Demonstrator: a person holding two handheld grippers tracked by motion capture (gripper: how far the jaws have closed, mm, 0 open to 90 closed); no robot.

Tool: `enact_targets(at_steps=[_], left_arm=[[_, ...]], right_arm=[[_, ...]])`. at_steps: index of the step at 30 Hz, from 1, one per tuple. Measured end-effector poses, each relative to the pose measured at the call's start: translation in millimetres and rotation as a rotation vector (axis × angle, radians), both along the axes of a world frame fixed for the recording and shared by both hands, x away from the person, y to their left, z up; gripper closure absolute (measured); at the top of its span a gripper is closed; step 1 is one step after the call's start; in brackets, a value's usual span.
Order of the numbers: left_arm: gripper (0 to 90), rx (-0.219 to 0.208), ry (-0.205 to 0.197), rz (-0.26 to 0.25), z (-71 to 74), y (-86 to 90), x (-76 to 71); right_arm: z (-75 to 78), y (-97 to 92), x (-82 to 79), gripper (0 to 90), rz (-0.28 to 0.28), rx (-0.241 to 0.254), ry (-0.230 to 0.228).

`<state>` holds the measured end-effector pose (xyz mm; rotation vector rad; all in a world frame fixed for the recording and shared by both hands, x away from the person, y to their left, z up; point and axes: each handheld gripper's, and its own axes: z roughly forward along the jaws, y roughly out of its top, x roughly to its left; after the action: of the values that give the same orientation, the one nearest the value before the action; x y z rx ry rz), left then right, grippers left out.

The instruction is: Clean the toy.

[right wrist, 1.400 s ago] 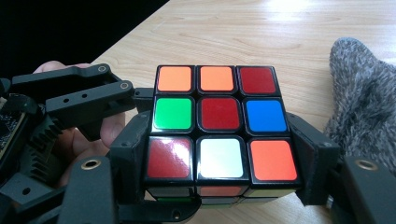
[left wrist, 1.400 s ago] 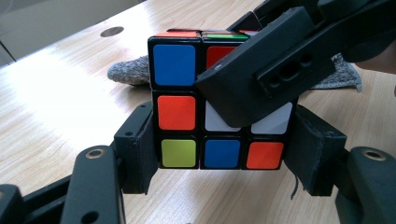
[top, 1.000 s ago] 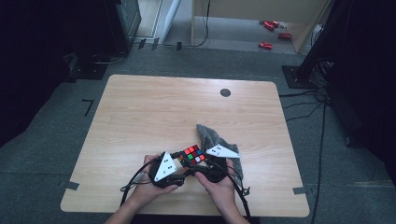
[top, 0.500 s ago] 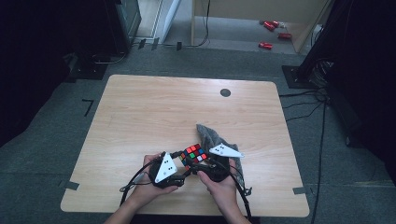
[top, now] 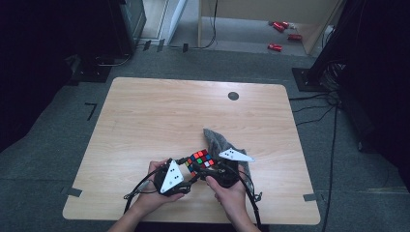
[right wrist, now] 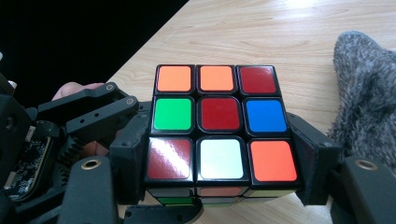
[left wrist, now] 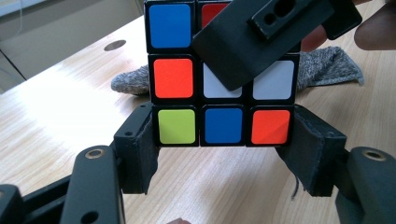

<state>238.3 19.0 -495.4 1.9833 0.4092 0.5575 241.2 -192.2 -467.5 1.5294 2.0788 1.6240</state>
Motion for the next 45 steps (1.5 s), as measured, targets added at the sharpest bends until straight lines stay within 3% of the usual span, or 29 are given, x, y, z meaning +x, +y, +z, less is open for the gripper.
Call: enact_targets(at_steps=[3, 7, 11, 12, 13, 15, 16, 17, 18, 19, 21, 22, 25, 26, 27, 28, 35, 36, 37, 39, 40, 42, 45], left_arm=[[35.4, -0.005, -0.006, 0.004, 1.5, 1.2, 0.4], [35.4, -0.015, 0.007, 0.06, 3.5, 8.8, 7.4], [35.4, -0.023, 0.031, 0.115, 5.2, 18.9, 15.5], [35.5, -0.027, 0.049, 0.149, 5.6, 25.3, 20.4], [35.5, -0.027, 0.049, 0.149, 5.6, 25.3, 20.4], [35.4, -0.026, 0.064, 0.18, 5.5, 30.6, 24.5], [35.4, -0.027, 0.073, 0.189, 5.5, 32.7, 26.0], [35.4, -0.031, 0.08, 0.196, 5.5, 34.3, 27.1], [35.4, -0.036, 0.085, 0.202, 5.5, 35.2, 27.9], [35.4, -0.038, 0.087, 0.205, 5.8, 36.0, 28.4], [35.5, -0.038, 0.094, 0.208, 6.4, 37.1, 28.9], [35.5, -0.041, 0.098, 0.211, 6.5, 37.3, 28.9], [35.5, -0.037, 0.109, 0.214, 6.5, 37.7, 28.9], [35.5, -0.037, 0.11, 0.214, 6.5, 37.7, 28.9], [35.4, -0.037, 0.112, 0.211, 6.5, 37.8, 29.0], [35.5, -0.036, 0.113, 0.211, 6.4, 37.8, 29.1], [35.5, -0.038, 0.124, 0.209, 5.8, 38.1, 29.7], [35.4, -0.04, 0.124, 0.209, 5.9, 38.0, 29.6], [35.4, -0.043, 0.126, 0.207, 6.1, 37.9, 29.5], [35.4, -0.045, 0.128, 0.204, 6.1, 37.2, 29.0], [35.4, -0.044, 0.129, 0.201, 5.9, 36.7, 28.8], [35.4, -0.038, 0.132, 0.194, 5.0, 34.9, 28.4], [35.4, -0.029, 0.135, 0.175, 3.3, 30.1, 26.9]], right_arm=[[0.8, -2.4, 2.9, 33.6, 0.02, 0.019, 0.013], [3.8, -6.1, 3.1, 28.7, 0.029, 0.01, -0.002], [10.0, -14.3, 3.1, 26.5, 0.017, 0.023, -0.039], [11.6, -16.8, 3.0, 26.1, 0.008, 0.017, -0.053], [13.3, -19.4, 3.0, 25.9, -0.003, 0.005, -0.068], [15.6, -24.7, 3.7, 25.6, -0.035, -0.053, -0.107], [15.6, -24.7, 3.7, 25.6, -0.035, -0.053, -0.107], [16.0, -27.3, 4.2, 25.6, -0.055, -0.092, -0.123], [15.4, -32.9, 6.1, 25.8, -0.091, -0.174, -0.142], [15.4, -32.9, 6.1, 25.8, -0.091, -0.174, -0.142], [13.1, -38.7, 8.1, 25.9, -0.13, -0.256, -0.16], [8.5, -43.6, 11.2, 26.4, -0.162, -0.35, -0.166], [-1.4, -51.4, 16.9, 27.3, -0.183, -0.421, -0.115], [-1.4, -51.4, 16.9, 27.3, -0.183, -0.421, -0.115], [-8.6, -54.5, 20.5, 29.0, -0.192, -0.472, -0.076], [-12.1, -55.6, 22.3, 30.0, -0.191, -0.489, -0.055], [-28.4, -57.6, 28.7, 45.4, -0.162, -0.492, 0.036], [-30.1, -57.9, 28.9, 51.1, -0.155, -0.486, 0.042], [-32.1, -58.5, 28.4, 66.3, -0.13, -0.462, 0.047], [-31.8, -58.3, 28.2, 70.2, -0.119, -0.456, 0.043], [-28.7, -58.0, 26.6, 76.6, -0.119, -0.45, 0.019], [-26.3, -58.5, 25.5, 78.3, -0.119, -0.431, 0.004], [-10.4, -59.4, 18.7, 82.0, -0.092, -0.304, -0.087]])
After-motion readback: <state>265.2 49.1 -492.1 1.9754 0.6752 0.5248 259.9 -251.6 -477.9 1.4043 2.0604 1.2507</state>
